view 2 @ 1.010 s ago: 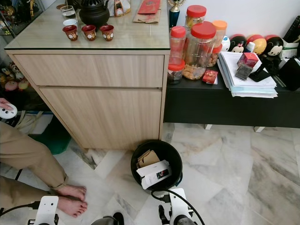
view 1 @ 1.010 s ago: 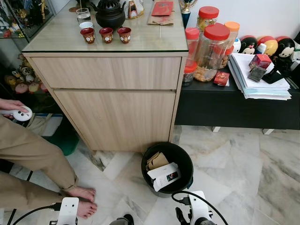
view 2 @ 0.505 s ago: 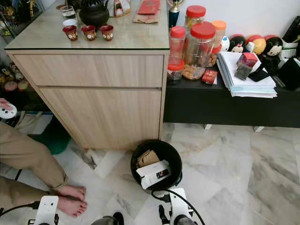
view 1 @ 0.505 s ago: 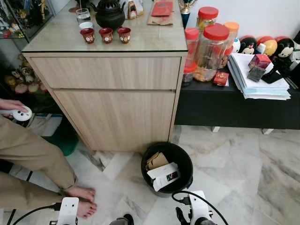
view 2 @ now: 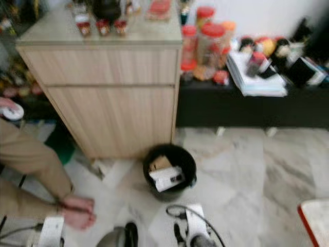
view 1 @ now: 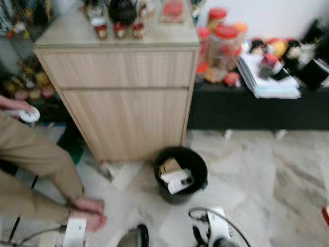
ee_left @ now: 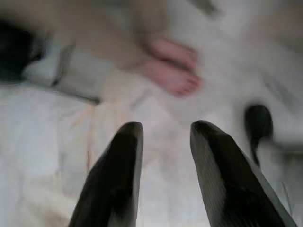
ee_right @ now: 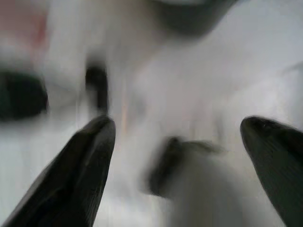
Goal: Picking trash to rubbish bin
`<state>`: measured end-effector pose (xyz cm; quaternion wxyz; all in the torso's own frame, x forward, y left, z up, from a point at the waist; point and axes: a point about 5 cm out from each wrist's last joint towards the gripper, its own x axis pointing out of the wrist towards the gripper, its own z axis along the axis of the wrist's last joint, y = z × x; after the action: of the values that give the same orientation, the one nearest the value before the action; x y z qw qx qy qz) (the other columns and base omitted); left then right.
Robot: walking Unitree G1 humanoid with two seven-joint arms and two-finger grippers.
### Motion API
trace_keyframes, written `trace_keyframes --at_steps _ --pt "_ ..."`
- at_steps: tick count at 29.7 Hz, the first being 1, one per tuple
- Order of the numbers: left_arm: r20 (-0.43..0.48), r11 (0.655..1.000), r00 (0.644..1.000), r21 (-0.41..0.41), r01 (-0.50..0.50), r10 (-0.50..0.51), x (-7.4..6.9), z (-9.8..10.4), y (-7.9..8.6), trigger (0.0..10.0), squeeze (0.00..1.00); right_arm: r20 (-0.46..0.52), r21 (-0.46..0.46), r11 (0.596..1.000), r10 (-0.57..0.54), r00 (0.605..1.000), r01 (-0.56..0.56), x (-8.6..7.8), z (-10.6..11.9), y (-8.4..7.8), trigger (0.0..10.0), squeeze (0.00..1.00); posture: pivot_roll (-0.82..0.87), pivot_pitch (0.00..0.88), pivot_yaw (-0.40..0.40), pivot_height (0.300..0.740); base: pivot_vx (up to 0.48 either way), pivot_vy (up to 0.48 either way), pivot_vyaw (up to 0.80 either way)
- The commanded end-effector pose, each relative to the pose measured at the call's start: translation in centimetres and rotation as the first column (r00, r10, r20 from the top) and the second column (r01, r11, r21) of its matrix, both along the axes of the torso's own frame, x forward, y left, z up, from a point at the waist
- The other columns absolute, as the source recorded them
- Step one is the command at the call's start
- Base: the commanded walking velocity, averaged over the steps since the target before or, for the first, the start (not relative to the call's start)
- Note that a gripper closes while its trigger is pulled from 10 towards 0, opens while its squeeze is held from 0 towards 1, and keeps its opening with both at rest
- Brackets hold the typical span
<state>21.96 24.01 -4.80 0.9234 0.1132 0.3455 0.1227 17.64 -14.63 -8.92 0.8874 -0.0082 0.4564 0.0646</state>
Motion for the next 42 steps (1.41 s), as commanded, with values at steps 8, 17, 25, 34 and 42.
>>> trace_keyframes --at_steps 8,17,25,34,42 --pt "-0.166 0.998 0.985 -0.008 -0.056 0.054 -4.50 -2.52 0.74 10.0 0.00 0.041 0.005 1.000 -0.005 0.999 0.005 0.96 0.50 0.21 10.0 0.00 0.12 0.148 0.012 0.728 -0.281 0.000 0.00" --pt "-0.164 0.998 0.985 -0.016 -0.057 0.054 -4.56 -2.55 0.71 10.0 0.00 0.041 0.004 1.000 -0.006 0.999 0.006 0.99 0.51 0.15 10.0 0.00 0.12 0.150 0.011 0.728 -0.282 0.000 0.00" --pt "-0.164 0.998 0.985 -0.016 -0.053 0.050 -4.50 -2.54 0.64 10.0 0.00 0.044 0.008 1.000 -0.019 0.999 0.019 1.04 0.54 0.08 10.0 0.00 0.12 0.147 0.013 0.728 -0.273 0.000 0.00" --pt "-0.167 0.999 0.985 -0.003 -0.034 0.033 -4.38 -2.47 0.72 10.0 0.00 0.041 0.011 0.999 -0.031 0.999 0.031 1.01 0.52 0.11 10.0 0.00 0.12 0.143 0.020 0.728 0.000 0.000 0.00" --pt "-0.165 1.000 0.986 -0.002 -0.030 0.030 -4.28 -2.41 0.74 10.0 0.00 0.040 0.013 1.000 -0.027 0.999 0.027 1.05 0.53 0.15 10.0 0.00 0.11 0.138 0.023 0.728 0.000 0.000 -0.29"
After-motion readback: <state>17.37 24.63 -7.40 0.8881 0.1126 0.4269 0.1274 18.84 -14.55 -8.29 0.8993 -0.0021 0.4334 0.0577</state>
